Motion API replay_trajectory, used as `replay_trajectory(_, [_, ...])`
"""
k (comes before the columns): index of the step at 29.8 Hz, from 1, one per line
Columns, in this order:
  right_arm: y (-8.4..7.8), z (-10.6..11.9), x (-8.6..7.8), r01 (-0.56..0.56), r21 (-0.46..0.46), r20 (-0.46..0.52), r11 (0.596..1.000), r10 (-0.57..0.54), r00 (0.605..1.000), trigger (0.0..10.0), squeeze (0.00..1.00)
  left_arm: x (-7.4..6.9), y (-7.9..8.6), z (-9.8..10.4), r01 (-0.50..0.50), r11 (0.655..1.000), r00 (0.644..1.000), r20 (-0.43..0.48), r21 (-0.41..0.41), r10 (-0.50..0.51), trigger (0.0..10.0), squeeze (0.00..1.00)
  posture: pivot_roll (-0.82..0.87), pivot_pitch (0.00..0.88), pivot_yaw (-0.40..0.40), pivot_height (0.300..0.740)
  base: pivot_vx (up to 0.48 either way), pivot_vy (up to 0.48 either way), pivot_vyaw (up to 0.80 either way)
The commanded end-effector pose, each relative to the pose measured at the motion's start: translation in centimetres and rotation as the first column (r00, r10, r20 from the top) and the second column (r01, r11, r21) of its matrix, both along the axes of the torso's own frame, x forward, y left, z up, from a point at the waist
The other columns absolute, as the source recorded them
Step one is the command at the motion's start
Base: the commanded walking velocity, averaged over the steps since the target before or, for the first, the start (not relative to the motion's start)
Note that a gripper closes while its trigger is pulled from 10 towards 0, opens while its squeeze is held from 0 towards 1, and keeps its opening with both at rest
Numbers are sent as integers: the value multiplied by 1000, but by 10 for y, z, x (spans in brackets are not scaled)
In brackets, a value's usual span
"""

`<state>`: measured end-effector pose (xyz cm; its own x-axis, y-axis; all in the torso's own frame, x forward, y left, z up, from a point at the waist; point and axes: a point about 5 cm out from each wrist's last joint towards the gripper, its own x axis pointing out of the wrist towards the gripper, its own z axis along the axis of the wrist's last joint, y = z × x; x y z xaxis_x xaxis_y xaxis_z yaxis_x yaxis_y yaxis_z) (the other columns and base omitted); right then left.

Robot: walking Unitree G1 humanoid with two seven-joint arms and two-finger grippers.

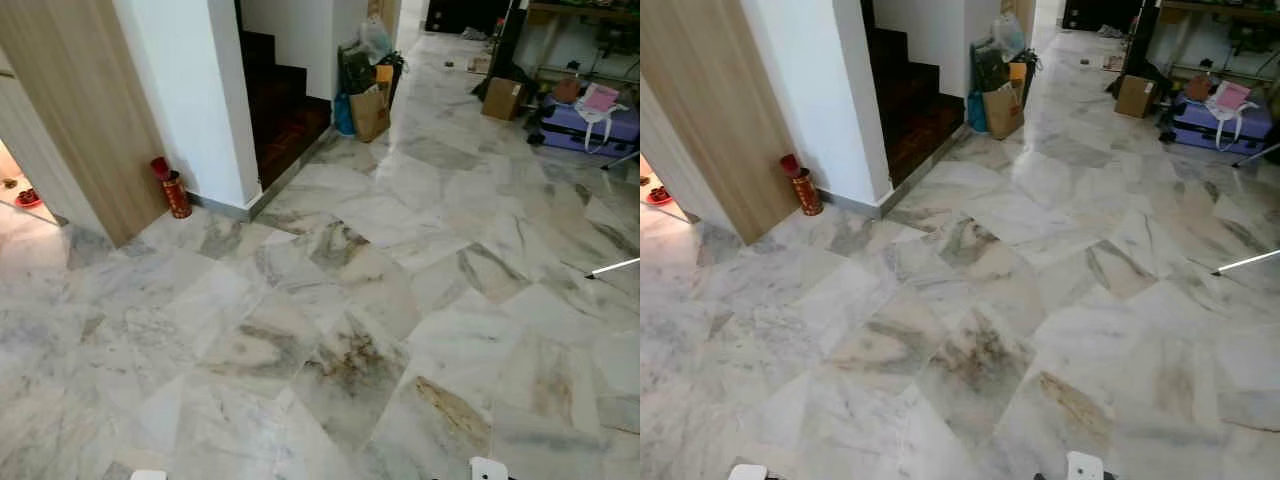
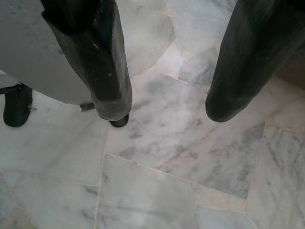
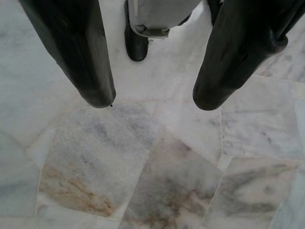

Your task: Move the pillow to the sofa from floor

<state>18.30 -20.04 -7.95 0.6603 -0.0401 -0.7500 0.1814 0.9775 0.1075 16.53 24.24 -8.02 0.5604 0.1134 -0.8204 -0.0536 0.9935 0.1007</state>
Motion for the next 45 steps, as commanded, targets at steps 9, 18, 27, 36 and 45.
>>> replay_trajectory(9, [-1, -3, -7, 15, -29, -14, 999, -16, 1000, 10000, 0, -1, 2, 1, -9, 999, 1000, 28, 37, 8, 10000, 0, -61, 65, 39, 740, 0, 0, 0])
replay_trajectory(18, [-3, -4, -11, 32, -30, -16, 999, -32, 999, 10000, 0, 24, 0, 16, 18, 1000, 983, 184, 19, -21, 10000, 0, -62, 65, 37, 740, 0, 0, 0])
replay_trajectory(27, [-1, -4, -11, 32, -21, -13, 999, -32, 999, 10000, 0, 9, 6, 8, -22, 1000, 993, 117, 15, 20, 10000, 0, -63, 63, 40, 740, 0, 0, 0])
replay_trajectory(36, [-2, -5, -13, 6, -38, -26, 999, -7, 1000, 10000, 0, 4, 7, 6, -42, 999, 995, 96, 6, 41, 10000, 0, -66, 58, 35, 740, 0, 0, 444])
replay_trajectory(45, [-8, -4, -11, 3, -46, -26, 999, -4, 1000, 10000, 0, 6, -2, 3, -41, 999, 995, 87, -11, 41, 10000, 0, -69, 51, 19, 740, 0, 0, 800])
